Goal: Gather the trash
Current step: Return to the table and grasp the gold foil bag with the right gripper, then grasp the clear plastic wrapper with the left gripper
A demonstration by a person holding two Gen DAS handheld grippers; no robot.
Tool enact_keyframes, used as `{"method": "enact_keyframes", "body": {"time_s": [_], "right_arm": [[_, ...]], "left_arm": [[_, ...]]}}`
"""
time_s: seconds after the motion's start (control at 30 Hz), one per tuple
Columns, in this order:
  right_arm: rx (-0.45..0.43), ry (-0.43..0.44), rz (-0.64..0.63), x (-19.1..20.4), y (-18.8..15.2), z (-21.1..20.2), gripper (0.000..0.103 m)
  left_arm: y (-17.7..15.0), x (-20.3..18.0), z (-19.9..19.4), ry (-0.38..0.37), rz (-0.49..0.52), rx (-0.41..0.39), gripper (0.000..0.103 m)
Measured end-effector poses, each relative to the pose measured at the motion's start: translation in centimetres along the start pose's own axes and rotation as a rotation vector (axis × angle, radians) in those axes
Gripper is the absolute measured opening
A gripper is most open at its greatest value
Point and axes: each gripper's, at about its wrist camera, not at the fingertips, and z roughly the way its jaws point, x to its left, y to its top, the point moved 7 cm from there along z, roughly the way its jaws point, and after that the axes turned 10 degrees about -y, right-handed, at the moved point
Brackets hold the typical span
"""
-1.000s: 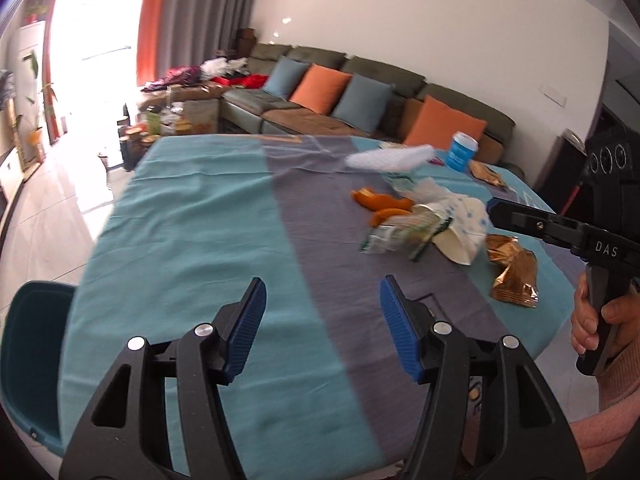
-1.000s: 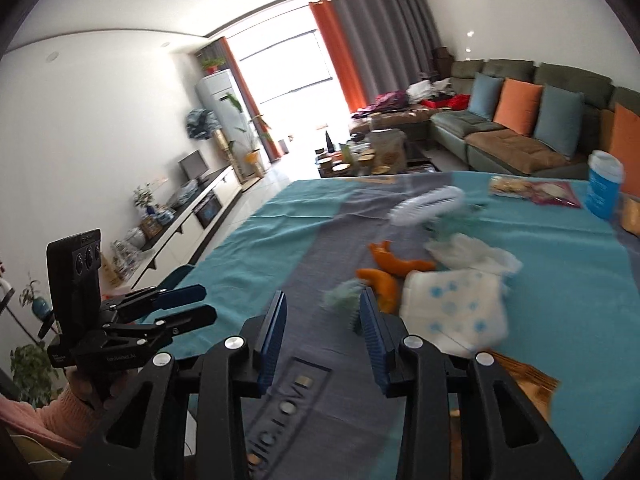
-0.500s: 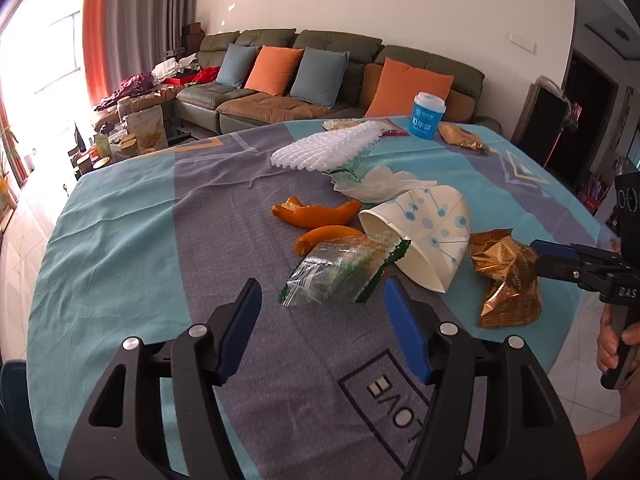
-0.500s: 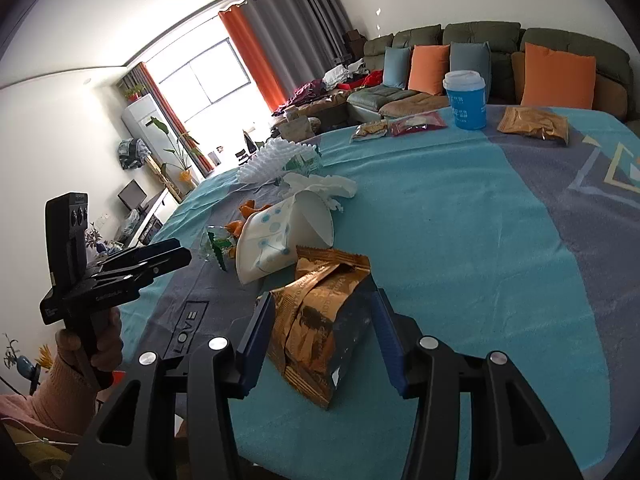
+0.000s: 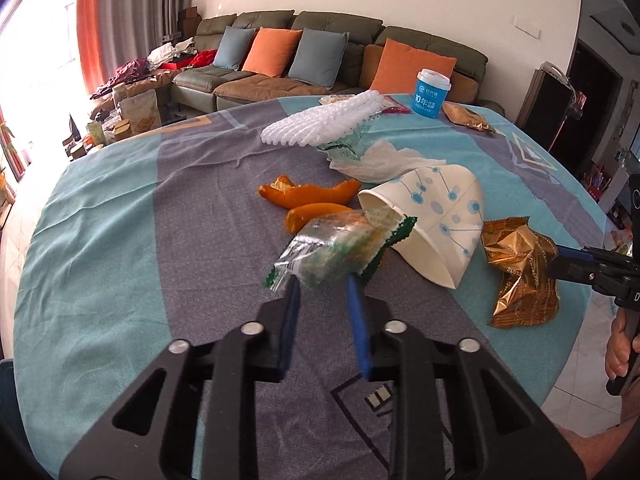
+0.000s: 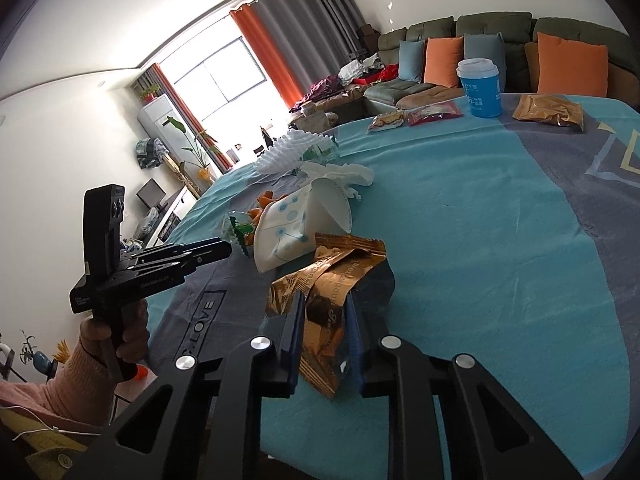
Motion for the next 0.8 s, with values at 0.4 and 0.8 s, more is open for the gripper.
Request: {"method": "enact_keyframes", "body": {"time_s": [0.4, 0.8], "right_arm": [[-0.036, 0.024, -0.003, 0.0, 0.6, -1.1, 0.003], [-0.062, 0.041, -0.003, -0.2, 1.2, -1.8, 0.003]], "left_arm": [[1.0, -0.9, -2.0, 0.018, 0.060, -0.078, 0.047], [1.2, 0.3, 0.2, 0.001, 0.039, 0.004, 0.037]]}}
